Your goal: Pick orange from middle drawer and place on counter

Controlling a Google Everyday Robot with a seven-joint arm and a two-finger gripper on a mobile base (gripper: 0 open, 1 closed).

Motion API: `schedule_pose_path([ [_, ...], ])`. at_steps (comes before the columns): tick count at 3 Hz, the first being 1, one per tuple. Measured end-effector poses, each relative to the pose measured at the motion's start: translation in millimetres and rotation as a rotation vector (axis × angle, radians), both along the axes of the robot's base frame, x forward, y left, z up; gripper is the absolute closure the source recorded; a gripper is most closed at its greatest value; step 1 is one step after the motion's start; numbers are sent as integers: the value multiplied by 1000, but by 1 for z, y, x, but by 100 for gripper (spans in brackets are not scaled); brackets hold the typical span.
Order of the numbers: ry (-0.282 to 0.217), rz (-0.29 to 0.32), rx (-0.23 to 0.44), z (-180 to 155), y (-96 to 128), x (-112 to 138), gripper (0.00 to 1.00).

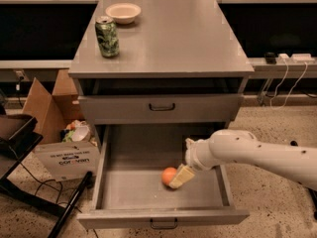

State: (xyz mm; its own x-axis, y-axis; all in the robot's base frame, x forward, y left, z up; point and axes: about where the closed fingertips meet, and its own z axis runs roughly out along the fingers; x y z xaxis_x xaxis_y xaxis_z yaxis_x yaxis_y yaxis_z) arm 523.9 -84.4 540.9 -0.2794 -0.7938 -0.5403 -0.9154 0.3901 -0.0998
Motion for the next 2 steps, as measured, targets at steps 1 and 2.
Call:
schedule_pose_path([
  [1, 5, 1, 42, -45, 19, 23, 0],
  [2, 12, 28, 50, -81, 32, 39, 0],
])
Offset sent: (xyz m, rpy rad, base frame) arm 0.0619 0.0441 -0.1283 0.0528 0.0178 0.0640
